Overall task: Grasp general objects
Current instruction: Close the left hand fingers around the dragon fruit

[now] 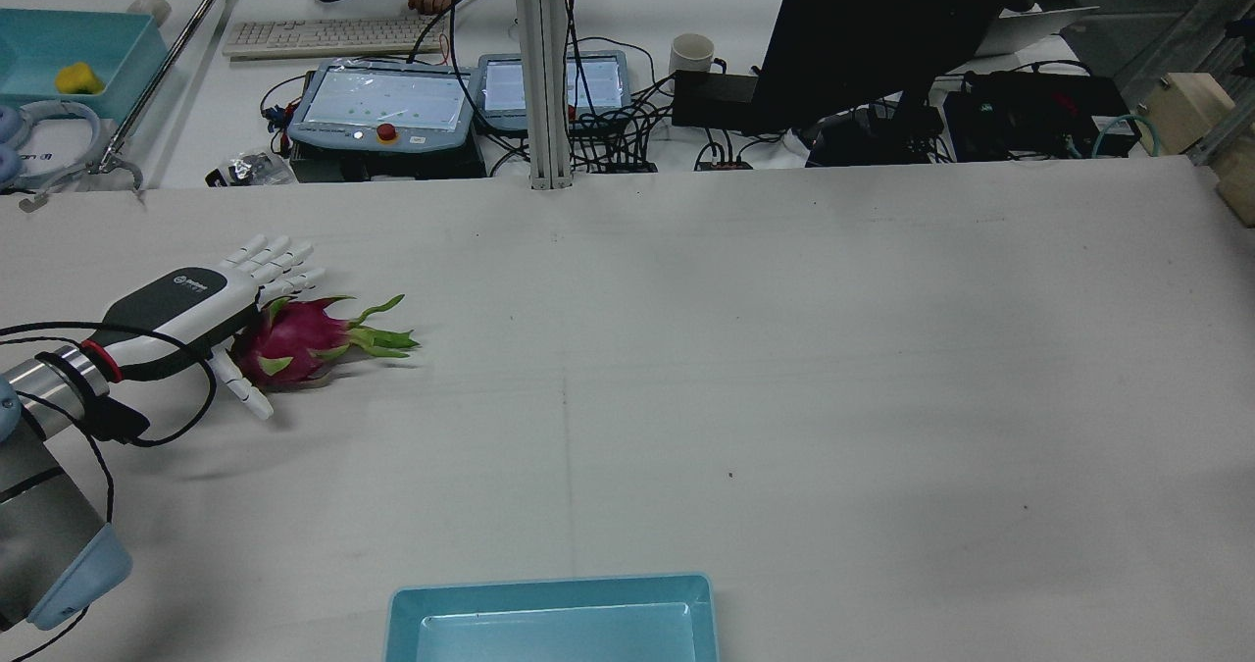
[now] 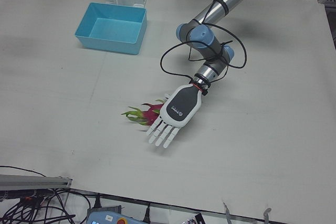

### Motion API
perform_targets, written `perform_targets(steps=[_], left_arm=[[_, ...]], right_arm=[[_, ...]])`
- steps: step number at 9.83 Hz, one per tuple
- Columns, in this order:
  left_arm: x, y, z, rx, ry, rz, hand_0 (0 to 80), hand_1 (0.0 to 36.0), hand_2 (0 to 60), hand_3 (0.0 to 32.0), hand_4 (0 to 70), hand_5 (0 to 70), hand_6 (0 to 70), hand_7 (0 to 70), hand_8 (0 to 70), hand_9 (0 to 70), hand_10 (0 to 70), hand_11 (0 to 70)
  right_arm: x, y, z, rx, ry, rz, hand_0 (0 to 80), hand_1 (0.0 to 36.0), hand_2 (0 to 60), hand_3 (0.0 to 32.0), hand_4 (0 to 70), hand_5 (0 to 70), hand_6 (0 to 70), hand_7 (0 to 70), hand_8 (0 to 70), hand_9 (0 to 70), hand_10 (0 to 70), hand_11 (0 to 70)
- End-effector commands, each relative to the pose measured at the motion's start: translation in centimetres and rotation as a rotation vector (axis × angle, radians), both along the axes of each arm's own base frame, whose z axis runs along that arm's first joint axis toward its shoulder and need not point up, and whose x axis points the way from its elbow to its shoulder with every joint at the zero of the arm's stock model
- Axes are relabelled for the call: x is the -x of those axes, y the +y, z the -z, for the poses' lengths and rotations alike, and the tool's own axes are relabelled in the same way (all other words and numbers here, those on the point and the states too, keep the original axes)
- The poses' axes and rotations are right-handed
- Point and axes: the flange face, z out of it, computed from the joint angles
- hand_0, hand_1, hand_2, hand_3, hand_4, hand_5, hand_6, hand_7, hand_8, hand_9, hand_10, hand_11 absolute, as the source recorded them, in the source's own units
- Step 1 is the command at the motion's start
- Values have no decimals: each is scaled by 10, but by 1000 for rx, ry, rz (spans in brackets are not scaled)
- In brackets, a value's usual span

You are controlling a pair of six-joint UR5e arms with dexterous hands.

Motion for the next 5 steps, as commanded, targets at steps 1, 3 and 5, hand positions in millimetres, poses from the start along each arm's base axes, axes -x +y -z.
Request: perform_targets(steps=[1, 3, 5], left_arm=[[-10, 0, -16, 2, -6, -6, 516, 183, 88, 0, 224, 403, 0, 77, 0, 1, 0, 0], [-10, 1, -18, -1, -17, 14, 537, 206, 113, 0, 285, 475, 0, 98, 0, 5, 0, 0], [-9, 2, -5, 2, -4, 9, 563, 231, 132, 0, 328, 522, 0, 101, 0, 6, 0, 0]], right_arm=[[0, 0, 0, 0, 0, -1, 0, 0, 0, 0, 0, 0, 0, 0, 0, 0, 0, 0], [0, 0, 0, 0, 0, -1, 0, 0, 0, 0, 0, 0, 0, 0, 0, 0, 0, 0], [0, 0, 0, 0, 1, 0, 0, 0, 0, 0, 0, 0, 0, 0, 0, 0, 0, 0]])
